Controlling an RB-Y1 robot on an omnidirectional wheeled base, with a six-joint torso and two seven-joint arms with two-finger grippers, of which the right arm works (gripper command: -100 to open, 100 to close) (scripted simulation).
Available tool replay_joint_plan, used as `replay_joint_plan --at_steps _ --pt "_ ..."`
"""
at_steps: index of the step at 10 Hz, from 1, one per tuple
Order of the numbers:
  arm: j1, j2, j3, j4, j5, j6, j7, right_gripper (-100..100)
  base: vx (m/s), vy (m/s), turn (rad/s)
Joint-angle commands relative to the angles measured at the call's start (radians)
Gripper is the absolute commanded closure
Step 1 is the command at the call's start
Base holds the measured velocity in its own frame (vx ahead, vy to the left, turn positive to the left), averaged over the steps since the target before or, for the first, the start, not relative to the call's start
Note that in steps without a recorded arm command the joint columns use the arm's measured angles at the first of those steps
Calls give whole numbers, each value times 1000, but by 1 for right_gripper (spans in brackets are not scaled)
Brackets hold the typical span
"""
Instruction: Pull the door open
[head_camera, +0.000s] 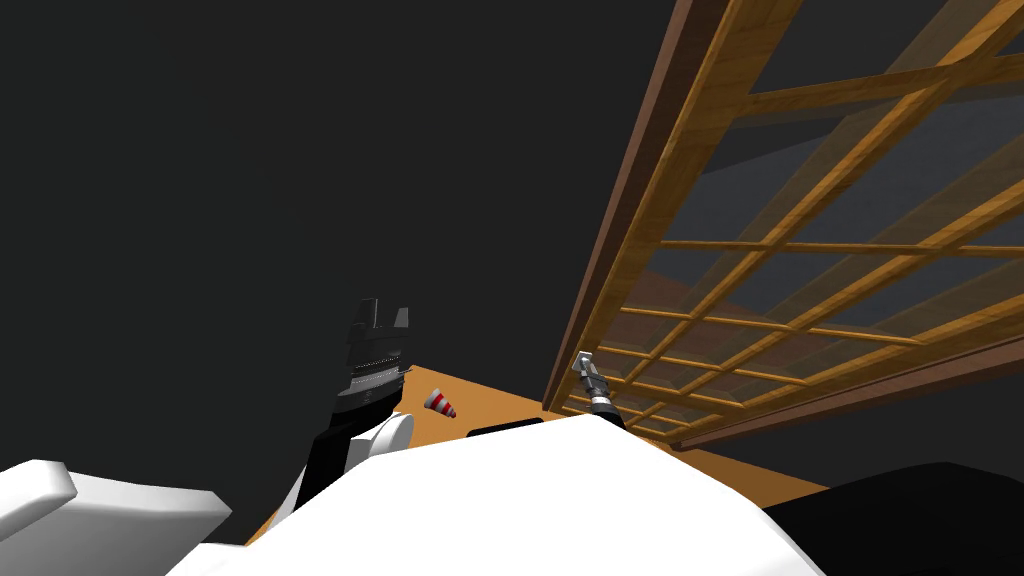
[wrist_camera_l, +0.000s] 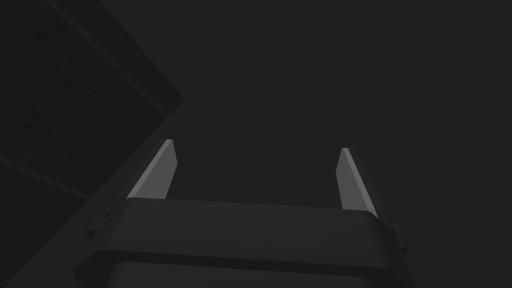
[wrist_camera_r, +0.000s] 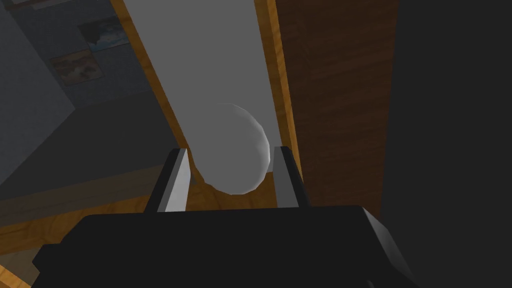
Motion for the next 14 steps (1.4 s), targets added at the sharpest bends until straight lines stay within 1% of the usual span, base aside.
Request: replay_joint_plan --at_steps 1,10,11,13,14 --pt "-2 1 6 5 -10 0 -38 100 -47 -2 35" --pt "-21 -13 33 26 -79 -6 -279 100 -44 -6 44" --pt "-21 -13 33 26 -79 -6 -289 100 -30 -2 30" --pt "-27 -17 40 31 -97 -7 -350 100 -32 -2 44" --pt "-27 -17 40 31 -97 -7 -355 100 -24 -6 17"
